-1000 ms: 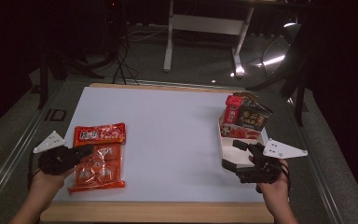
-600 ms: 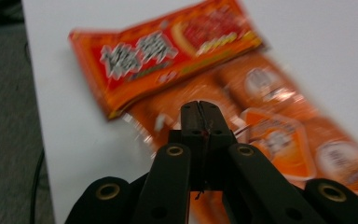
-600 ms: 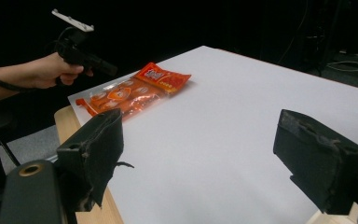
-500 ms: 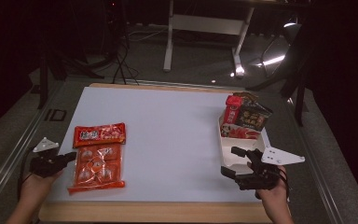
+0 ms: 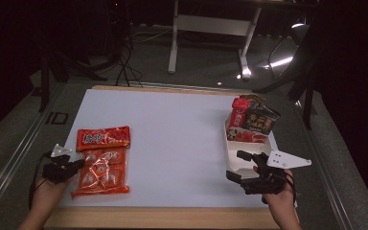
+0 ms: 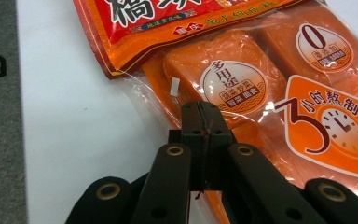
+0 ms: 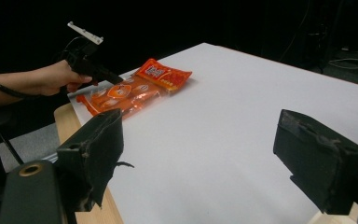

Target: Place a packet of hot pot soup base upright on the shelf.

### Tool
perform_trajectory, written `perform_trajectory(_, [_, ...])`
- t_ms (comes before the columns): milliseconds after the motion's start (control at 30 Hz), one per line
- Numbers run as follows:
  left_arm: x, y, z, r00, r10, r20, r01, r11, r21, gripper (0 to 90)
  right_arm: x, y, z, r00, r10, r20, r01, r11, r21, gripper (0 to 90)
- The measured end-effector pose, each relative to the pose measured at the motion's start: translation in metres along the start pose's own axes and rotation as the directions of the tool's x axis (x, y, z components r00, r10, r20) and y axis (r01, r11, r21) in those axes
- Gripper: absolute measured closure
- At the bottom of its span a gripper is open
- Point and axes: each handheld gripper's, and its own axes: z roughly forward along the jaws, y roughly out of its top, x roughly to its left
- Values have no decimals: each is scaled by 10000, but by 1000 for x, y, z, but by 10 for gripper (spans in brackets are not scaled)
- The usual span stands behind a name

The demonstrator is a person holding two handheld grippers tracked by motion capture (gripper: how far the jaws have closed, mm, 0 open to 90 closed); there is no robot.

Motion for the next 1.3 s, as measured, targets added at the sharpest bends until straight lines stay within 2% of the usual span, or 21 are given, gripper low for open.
perform_trajectory(267, [-17, 9, 8, 9992, 97, 381, -102, 9999, 110, 900, -2, -1, 0, 10000, 67, -36, -67, 10000, 30, 160])
perform_trajectory(400, [-31, 14, 13, 9977, 217, 640, -225, 9997, 124, 900, -2, -2, 1, 10000, 63, -56, -63, 10000, 65, 160])
perform_trajectory(533, [-47, 21, 19, 9953, 506, 821, -531, 9982, 293, 900, -2, -2, 0, 10000, 60, -47, -60, 10000, 78, 160])
perform_trajectory(767, [-72, 32, 31, 9904, 676, 1209, -726, 9967, 376, 900, -2, -2, -2, 10000, 56, -18, -56, 10000, 58, 160])
perform_trajectory(800, [-72, 32, 31, 9904, 676, 1209, -726, 9967, 376, 900, -2, -2, -2, 10000, 56, -18, -56, 10000, 58, 160])
perform_trajectory(900, [-84, 36, 36, 9842, 964, 1484, -1029, 9940, 364, 900, -3, -2, -3, 10000, 59, -16, -59, 10000, 20, 160])
perform_trajectory(1133, [-99, 43, 44, 9770, 1102, 1823, -1181, 9925, 330, 900, -2, -2, -3, 10000, 67, -50, -66, 10000, 39, 160])
perform_trajectory(1300, [-104, 45, 48, 9654, 1452, 2165, -1507, 9885, 94, 900, -1, -2, -3, 10000, 16, -44, -15, 10000, 35, 160])
